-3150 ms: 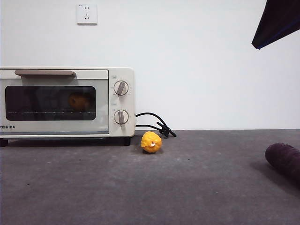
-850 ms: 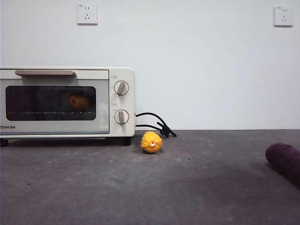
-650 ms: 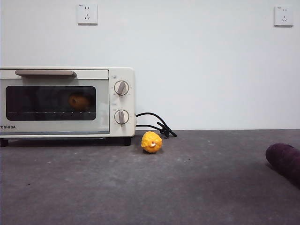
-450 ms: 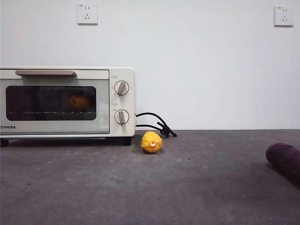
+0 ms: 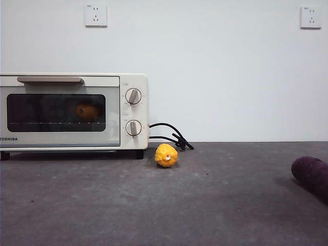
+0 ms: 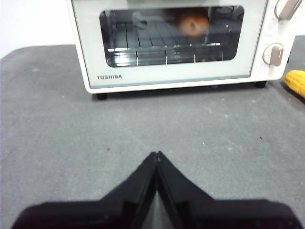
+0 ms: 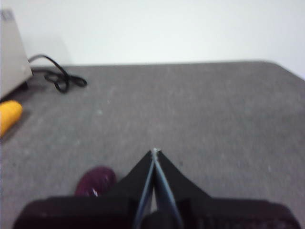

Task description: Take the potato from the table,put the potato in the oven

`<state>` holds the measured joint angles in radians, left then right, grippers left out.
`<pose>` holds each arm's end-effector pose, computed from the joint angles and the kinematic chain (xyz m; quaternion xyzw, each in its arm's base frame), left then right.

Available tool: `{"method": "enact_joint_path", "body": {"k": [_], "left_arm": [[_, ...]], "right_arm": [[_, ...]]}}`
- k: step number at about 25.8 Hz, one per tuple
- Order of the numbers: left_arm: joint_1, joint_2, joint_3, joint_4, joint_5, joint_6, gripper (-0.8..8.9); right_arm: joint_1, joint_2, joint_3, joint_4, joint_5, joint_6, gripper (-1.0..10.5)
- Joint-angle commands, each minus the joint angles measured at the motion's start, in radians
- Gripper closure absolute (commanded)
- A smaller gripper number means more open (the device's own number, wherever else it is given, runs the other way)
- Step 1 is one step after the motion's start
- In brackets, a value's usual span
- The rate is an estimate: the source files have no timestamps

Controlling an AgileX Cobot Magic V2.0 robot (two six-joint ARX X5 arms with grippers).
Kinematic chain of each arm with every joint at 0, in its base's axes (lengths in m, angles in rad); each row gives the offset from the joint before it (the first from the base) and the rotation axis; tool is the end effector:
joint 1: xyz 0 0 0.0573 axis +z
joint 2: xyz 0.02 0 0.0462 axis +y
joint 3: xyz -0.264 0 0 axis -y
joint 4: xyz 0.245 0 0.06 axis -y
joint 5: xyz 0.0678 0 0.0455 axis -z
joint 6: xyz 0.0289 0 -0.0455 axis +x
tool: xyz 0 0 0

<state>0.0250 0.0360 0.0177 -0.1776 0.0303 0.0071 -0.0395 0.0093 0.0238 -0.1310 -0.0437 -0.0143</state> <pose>0.0971 0.0016 0.1497 0.0008 0.0977 -0.0030 0.9952 0.0961 -0.0025 0.1583 -0.0047 0.0582 0.0025 0.9983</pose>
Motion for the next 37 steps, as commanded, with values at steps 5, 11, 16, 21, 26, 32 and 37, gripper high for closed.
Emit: {"method": "enact_joint_path", "body": {"k": [5, 11, 16, 21, 26, 32, 37], "left_arm": [[-0.002, 0.010, -0.009, 0.010, 0.003, -0.006, 8.17], [-0.002, 0.014, -0.009, 0.010, 0.003, -0.006, 8.17], [-0.002, 0.019, -0.009, 0.010, 0.003, -0.006, 8.17], [-0.002, 0.019, -0.009, 0.010, 0.003, -0.006, 8.17], [-0.002, 0.019, -0.009, 0.010, 0.003, -0.006, 8.17], [-0.002, 0.019, -0.009, 0.010, 0.003, -0.006, 8.17], [-0.002, 0.019, -0.009, 0.010, 0.003, -0.006, 8.17]], "right_arm": [[0.000, -0.002, -0.010, -0.061, 0.060, 0.020, 9.5], [0.000, -0.002, -0.010, -0.061, 0.059, 0.046, 9.5], [0.000, -0.002, -0.010, -0.057, 0.063, 0.047, 9.5], [0.000, -0.002, -0.010, -0.057, 0.063, 0.048, 9.5], [0.000, -0.001, -0.010, -0.057, 0.063, 0.048, 9.5], [0.000, 0.000, -0.010, -0.056, 0.063, 0.048, 9.5], [0.000, 0.000, -0.010, -0.056, 0.063, 0.047, 9.5]]}}
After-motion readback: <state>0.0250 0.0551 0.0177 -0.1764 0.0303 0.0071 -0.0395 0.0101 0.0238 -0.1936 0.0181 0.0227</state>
